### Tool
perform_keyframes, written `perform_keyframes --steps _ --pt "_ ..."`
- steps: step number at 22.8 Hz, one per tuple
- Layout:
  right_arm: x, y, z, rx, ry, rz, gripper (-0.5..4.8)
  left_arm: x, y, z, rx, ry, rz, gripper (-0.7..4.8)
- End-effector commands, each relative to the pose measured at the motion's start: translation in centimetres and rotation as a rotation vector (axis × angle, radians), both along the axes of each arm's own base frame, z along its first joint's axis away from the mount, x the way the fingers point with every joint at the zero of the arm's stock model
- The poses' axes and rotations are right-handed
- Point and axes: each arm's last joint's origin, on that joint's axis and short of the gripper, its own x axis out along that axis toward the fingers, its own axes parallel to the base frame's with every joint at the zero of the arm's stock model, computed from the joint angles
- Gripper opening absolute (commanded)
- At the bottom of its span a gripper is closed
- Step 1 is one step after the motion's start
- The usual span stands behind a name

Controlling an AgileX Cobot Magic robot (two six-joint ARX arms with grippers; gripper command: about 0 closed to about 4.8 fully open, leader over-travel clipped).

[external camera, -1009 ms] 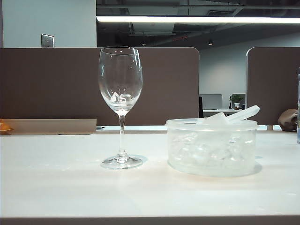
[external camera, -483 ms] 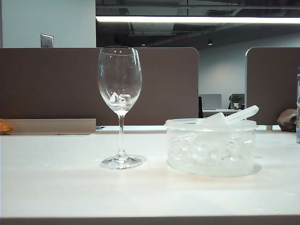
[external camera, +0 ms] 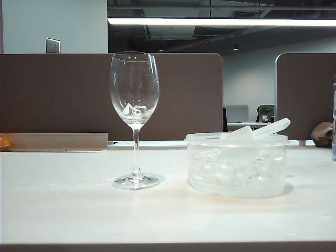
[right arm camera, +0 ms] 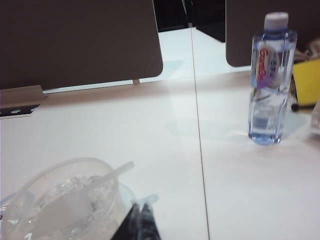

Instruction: Pick up an ice shovel filled with ice cubes and pour the ice from the shovel into the glass.

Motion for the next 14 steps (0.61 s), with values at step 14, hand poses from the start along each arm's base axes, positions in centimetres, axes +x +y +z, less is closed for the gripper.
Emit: perform_keyframes --steps 14 --pt "3.1 0.5 -6.9 0.14 0.13 -0.093 -0.01 0.0 0.0 0.1 -0.004 -0.006 -0.003 0.29"
